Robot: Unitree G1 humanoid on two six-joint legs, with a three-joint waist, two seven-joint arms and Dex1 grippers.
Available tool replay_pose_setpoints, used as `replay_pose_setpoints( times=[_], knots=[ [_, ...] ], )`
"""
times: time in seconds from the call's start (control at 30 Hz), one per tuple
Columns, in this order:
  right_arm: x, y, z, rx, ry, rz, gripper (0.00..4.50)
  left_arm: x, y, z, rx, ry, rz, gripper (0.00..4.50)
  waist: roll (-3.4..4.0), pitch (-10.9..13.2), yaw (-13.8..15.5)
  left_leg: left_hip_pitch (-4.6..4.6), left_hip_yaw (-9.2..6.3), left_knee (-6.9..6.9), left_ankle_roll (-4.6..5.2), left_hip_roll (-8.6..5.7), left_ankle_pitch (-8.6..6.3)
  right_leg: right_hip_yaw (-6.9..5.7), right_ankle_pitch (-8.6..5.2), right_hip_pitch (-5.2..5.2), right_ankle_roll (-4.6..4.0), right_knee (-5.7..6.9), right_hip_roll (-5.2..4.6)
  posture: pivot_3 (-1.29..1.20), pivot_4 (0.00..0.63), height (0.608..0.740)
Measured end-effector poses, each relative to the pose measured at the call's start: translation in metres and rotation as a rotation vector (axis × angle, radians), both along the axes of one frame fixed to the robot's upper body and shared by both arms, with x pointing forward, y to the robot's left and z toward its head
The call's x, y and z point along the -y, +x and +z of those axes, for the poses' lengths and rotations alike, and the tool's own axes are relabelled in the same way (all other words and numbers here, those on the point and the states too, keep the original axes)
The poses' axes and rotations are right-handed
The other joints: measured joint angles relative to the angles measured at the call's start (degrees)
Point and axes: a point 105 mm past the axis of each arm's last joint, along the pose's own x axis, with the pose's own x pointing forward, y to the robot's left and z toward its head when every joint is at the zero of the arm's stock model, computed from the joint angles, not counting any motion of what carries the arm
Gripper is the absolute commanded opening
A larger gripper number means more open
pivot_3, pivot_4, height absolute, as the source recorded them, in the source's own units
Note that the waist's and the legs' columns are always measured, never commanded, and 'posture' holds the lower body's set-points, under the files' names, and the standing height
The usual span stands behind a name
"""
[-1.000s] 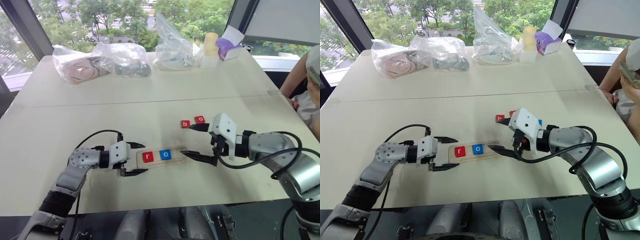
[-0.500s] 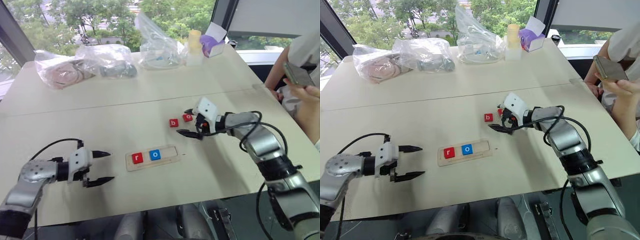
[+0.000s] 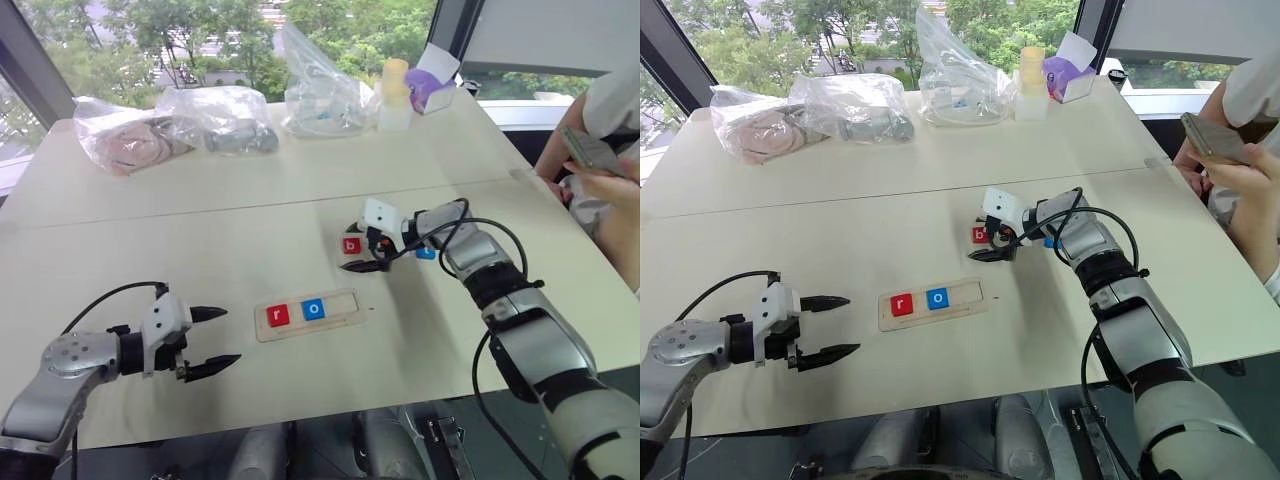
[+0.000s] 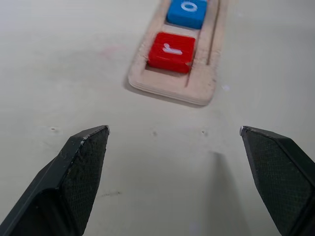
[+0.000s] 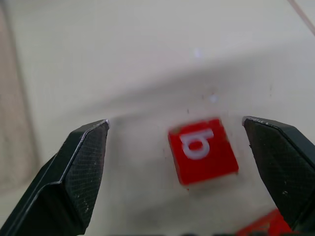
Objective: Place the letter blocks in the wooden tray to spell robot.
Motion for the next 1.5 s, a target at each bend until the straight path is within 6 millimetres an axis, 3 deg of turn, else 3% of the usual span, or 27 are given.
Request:
replay_pose_setpoints(
  times=[0.17,0.27,0.43,0.47,0.67,0.8,0.87,1.0,1.1,1.17,1.5],
  knots=[
    [0.0,0.004,0.001,0.004,-0.021,0.018,4.5,0.006,0.001,0.005,0.018,-0.004,-0.003,4.45,0.0,0.0,-0.03,0.0,0.0,0.0,-0.04,0.0,0.02,0.0,0.0,-0.01,0.0,0.03,0.01,0.0,0.15,0.74],
    [-0.001,0.005,0.0,-0.02,-0.023,0.014,3.67,0.009,0.002,0.008,0.032,-0.011,0.006,4.5,0.0,-0.01,-0.06,0.01,-0.01,0.0,-0.1,-0.01,0.06,0.0,0.02,0.0,-0.03,0.05,0.01,0.0,0.15,0.74],
    [-0.002,0.006,-0.001,-0.021,-0.036,0.02,1.29,0.013,0.005,0.012,0.051,-0.016,0.009,4.5,0.0,-0.01,-0.04,0.04,-0.02,0.0,-0.21,-0.02,0.12,0.0,0.03,0.01,-0.06,0.1,0.06,0.0,0.15,0.74],
    [-0.001,0.006,0.0,-0.017,-0.039,0.02,1.15,0.014,0.005,0.013,0.053,-0.018,0.009,4.5,0.0,-0.01,-0.02,0.04,-0.02,0.0,-0.23,-0.02,0.13,0.0,0.04,0.01,-0.06,0.11,0.06,0.0,0.15,0.74],
    [0.001,0.006,0.002,-0.011,-0.037,0.022,1.16,0.016,0.01,0.017,0.065,-0.023,0.011,4.5,0.01,-0.01,0.02,0.04,-0.02,0.0,-0.24,-0.04,0.14,0.0,0.04,0.01,-0.05,0.11,0.07,0.0,0.15,0.74],
    [0.015,-0.006,0.008,0.031,-0.071,0.082,1.16,0.02,0.01,0.018,0.068,-0.03,-0.001,4.5,0.02,0.0,0.3,-0.02,-0.03,-0.01,-0.24,-0.08,0.14,-0.01,0.04,-0.02,-0.03,0.09,0.02,0.0,0.15,0.74],
    [0.028,-0.021,0.008,0.028,-0.093,0.116,1.16,0.021,0.009,0.018,0.066,-0.03,-0.004,4.5,0.02,0.0,0.6,-0.05,-0.05,-0.02,-0.24,-0.09,0.14,-0.03,0.04,-0.03,-0.02,0.07,0.01,0.0,0.15,0.74],
    [0.06,-0.079,0.002,-0.049,-0.141,0.175,1.16,0.024,0.006,0.017,0.047,-0.036,-0.022,4.5,0.06,0.03,1.68,-0.08,-0.04,-0.02,-0.21,-0.08,0.12,-0.04,0.0,-0.03,0.01,0.02,-0.02,0.0,0.15,0.74],
    [0.064,-0.109,0.0,-0.09,-0.153,0.196,1.16,0.025,0.006,0.018,0.048,-0.038,-0.034,4.5,0.06,0.05,1.44,-0.02,0.01,0.05,-0.21,-0.02,0.12,0.0,-0.1,0.03,-0.18,0.02,-0.07,0.0,0.15,0.74],
    [0.066,-0.118,-0.001,-0.093,-0.163,0.183,1.16,0.026,0.007,0.02,0.053,-0.038,-0.042,4.5,0.05,0.05,1.35,0.0,0.02,0.14,-0.21,0.04,0.12,-0.01,-0.11,0.07,-0.23,0.04,-0.02,0.0,0.15,0.74],
    [0.066,-0.108,-0.005,-0.039,-0.138,0.079,1.16,0.037,0.016,0.027,0.059,-0.048,-0.068,4.5,0.01,0.07,1.79,-0.05,0.03,0.28,-0.22,0.03,0.13,-0.04,-0.07,0.15,-0.22,-0.02,0.0,0.0,0.15,0.74]
  ],
)
